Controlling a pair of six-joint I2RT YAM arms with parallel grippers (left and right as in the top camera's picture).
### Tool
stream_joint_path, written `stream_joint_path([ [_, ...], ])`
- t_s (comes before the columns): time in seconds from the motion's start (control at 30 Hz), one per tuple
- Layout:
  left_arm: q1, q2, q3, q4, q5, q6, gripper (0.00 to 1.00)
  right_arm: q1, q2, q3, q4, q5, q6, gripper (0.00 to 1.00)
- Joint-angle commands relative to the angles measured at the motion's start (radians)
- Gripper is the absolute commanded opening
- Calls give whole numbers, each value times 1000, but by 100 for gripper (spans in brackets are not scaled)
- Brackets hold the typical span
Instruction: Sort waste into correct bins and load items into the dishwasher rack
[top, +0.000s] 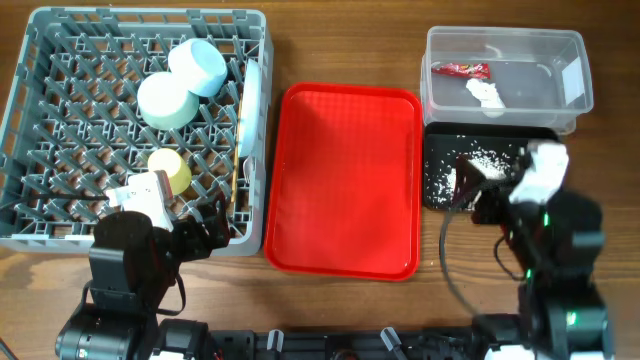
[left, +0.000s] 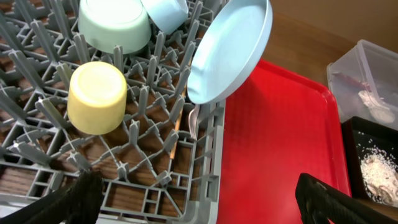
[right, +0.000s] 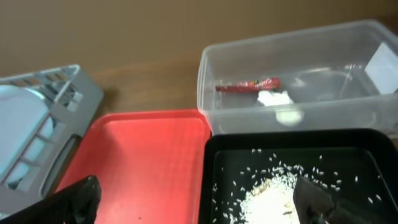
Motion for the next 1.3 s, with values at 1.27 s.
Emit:
stream_joint_path([
  [1.27, -6, -3, -8, 3, 4, -9, 100, -2, -535, -620, 483, -1, -240, 100],
])
